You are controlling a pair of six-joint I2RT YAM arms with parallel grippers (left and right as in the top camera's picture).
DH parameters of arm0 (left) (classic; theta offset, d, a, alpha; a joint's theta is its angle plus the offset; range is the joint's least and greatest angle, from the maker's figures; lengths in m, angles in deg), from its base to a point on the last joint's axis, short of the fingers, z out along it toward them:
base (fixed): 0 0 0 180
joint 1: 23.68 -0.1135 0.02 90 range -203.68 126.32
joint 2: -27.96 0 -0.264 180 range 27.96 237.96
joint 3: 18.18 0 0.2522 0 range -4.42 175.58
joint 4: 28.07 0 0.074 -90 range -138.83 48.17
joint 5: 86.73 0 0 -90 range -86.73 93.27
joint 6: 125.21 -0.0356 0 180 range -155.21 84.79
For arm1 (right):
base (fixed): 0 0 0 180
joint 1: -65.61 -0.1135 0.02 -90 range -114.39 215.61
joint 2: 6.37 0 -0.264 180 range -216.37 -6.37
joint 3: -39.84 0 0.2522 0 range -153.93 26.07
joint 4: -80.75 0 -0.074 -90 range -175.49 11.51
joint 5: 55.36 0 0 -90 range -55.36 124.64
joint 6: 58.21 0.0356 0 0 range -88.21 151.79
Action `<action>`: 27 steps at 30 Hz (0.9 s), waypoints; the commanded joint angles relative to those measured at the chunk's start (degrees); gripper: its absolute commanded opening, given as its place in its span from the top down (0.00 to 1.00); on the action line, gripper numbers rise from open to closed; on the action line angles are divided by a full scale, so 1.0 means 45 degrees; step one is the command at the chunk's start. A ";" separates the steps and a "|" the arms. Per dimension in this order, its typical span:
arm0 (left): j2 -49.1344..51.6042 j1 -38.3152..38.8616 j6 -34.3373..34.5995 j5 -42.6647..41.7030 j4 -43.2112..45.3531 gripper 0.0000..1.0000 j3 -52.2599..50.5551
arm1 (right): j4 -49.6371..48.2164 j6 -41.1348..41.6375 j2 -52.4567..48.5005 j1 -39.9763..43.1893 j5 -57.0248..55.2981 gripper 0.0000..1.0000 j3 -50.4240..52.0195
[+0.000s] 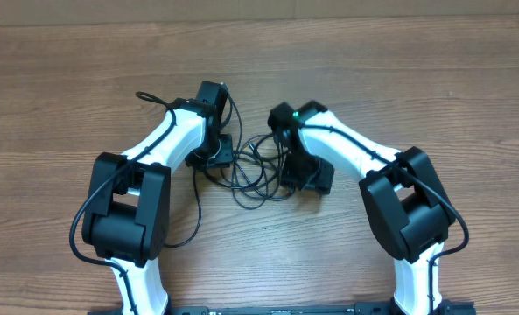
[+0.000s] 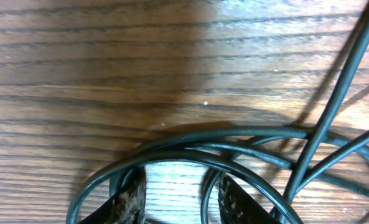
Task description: Untangle cables
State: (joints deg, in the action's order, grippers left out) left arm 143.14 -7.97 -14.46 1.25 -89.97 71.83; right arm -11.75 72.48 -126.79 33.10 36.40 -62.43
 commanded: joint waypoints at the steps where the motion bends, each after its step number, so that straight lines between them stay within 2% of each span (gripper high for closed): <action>1: 0.0155 -0.0078 -0.0233 0.0573 0.0000 0.61 -0.0345 | 0.0185 -0.1583 0.0087 0.0044 0.1025 0.33 -0.1355; 5: 0.0155 -0.0083 -0.0233 0.0578 -0.0005 0.60 -0.0345 | -0.0010 -0.1574 0.0083 -0.0248 0.1064 0.30 -0.1341; 14: 0.0155 -0.0083 -0.0233 0.0573 -0.0005 0.61 -0.0345 | -0.1520 -0.1035 0.0073 -0.0845 0.0661 0.26 0.0180; 17: 0.0155 -0.0083 -0.0233 0.0578 -0.0005 0.60 -0.0345 | -0.2045 -0.0869 0.0073 -0.0845 0.0019 0.21 0.0840; 21: 0.0155 -0.0078 -0.0233 0.0573 -0.0005 0.60 -0.0345 | -0.2055 -0.0034 0.0063 -0.0821 -0.1477 0.21 0.1477; 27: 0.0155 -0.0083 -0.0238 0.0612 -0.0049 0.60 -0.0345 | -0.2079 0.0000 0.0063 -0.0806 -0.1783 0.21 0.2118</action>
State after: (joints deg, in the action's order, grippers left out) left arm 143.14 -7.97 -14.46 2.19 -89.99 71.78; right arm -21.52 71.23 -125.29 29.21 34.06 -56.10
